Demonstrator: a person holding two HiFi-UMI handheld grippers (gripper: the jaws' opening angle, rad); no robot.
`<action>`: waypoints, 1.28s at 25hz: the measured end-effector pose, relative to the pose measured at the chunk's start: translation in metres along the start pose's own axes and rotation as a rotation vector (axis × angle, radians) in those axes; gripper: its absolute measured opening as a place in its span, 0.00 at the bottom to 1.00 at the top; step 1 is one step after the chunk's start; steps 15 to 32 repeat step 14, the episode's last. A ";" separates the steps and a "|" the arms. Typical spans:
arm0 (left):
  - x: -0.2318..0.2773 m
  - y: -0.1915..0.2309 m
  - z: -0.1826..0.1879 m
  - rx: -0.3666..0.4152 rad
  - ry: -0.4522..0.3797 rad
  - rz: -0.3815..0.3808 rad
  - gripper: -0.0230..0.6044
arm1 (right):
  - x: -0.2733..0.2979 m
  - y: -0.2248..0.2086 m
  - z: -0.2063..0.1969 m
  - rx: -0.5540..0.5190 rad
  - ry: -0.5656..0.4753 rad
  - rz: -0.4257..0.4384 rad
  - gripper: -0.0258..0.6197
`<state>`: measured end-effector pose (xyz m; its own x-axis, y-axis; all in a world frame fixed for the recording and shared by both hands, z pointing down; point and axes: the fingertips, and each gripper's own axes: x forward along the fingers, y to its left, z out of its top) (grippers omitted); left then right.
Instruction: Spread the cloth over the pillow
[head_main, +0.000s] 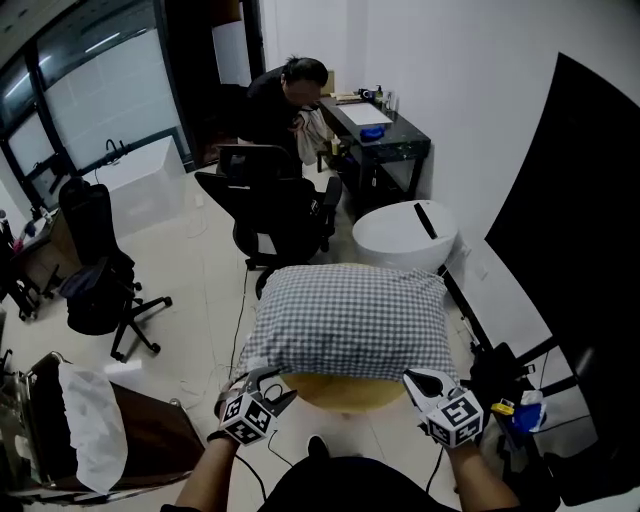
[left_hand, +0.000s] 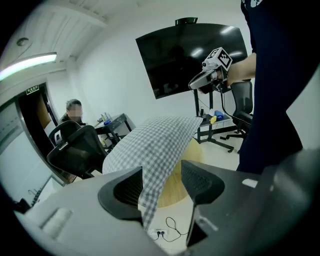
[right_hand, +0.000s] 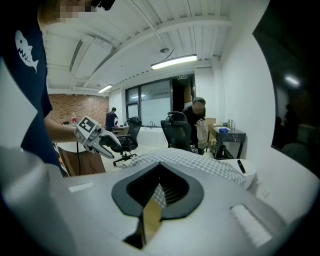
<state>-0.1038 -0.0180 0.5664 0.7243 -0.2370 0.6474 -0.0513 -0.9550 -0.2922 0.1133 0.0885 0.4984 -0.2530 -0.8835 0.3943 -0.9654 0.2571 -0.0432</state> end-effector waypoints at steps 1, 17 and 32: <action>-0.002 -0.006 0.001 0.001 0.001 0.003 0.41 | -0.003 0.001 -0.001 0.013 -0.008 0.004 0.05; -0.011 -0.062 0.003 -0.022 0.050 0.021 0.41 | -0.043 0.012 -0.021 0.021 -0.037 0.054 0.05; -0.011 -0.062 0.003 -0.022 0.050 0.021 0.41 | -0.043 0.012 -0.021 0.021 -0.037 0.054 0.05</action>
